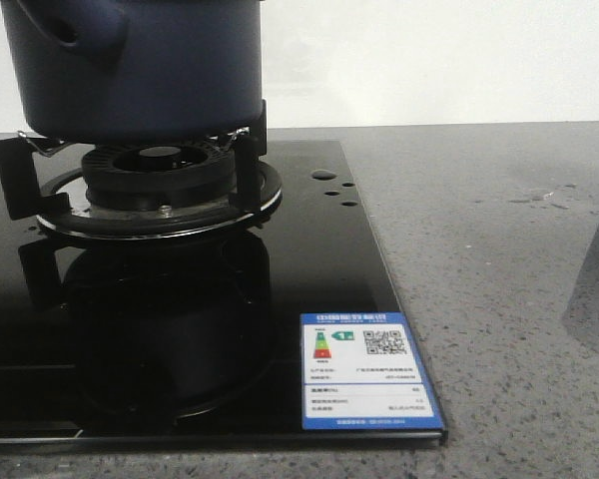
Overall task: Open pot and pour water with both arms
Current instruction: 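Grasp the blue lid knob with the left gripper and lift the lid, then close the right gripper around the light blue ribbed cup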
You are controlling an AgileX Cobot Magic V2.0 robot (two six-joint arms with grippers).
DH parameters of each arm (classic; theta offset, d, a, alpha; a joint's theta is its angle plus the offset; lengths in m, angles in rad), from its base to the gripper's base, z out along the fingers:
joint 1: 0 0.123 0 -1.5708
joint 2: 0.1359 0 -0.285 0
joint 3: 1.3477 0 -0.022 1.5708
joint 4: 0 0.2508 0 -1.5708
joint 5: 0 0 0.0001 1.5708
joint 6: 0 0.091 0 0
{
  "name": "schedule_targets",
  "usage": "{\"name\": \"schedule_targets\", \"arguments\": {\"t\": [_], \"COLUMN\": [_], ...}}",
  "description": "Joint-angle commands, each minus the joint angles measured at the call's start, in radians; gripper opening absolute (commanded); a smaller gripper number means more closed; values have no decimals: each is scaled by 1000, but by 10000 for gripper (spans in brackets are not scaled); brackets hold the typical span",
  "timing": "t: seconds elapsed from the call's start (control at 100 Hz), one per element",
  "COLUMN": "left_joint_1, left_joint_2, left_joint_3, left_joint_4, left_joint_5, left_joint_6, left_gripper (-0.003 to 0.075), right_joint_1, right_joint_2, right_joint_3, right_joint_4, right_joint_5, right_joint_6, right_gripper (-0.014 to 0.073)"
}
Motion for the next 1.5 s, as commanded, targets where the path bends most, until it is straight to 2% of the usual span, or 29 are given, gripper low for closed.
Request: {"name": "schedule_targets", "arguments": {"t": [0.0,0.13,0.3,0.38,0.7,1.1,1.24,1.49], "left_joint_1": [3,3,3,3,16,208,273,331], "left_joint_2": [-21,-21,-21,-23,-102,-279,-331,-364], "left_joint_3": [-36,-36,-36,-36,-36,-36,-36,-36], "left_joint_4": [12,12,12,12,12,12,12,31], "left_joint_5": [-90,-87,-87,-87,-87,-39,-2,34], "left_joint_6": [-2,-2,-2,-2,-1,-1,-1,-1], "left_gripper": [550,523,376,335,338,339,339,339], "right_joint_1": [2,2,2,2,2,0,0,0], "right_joint_2": [14,14,14,14,14,14,14,18], "right_joint_3": [-34,-34,-34,-34,-34,26,104,234], "right_joint_4": [5,5,5,5,3,-1,-5,-8], "right_joint_5": [-59,-59,-59,-59,-67,-141,-221,-483], "right_joint_6": [-14,-14,-14,-14,-14,-14,-14,-31], "right_gripper": [504,504,504,504,504,504,504,504]}}
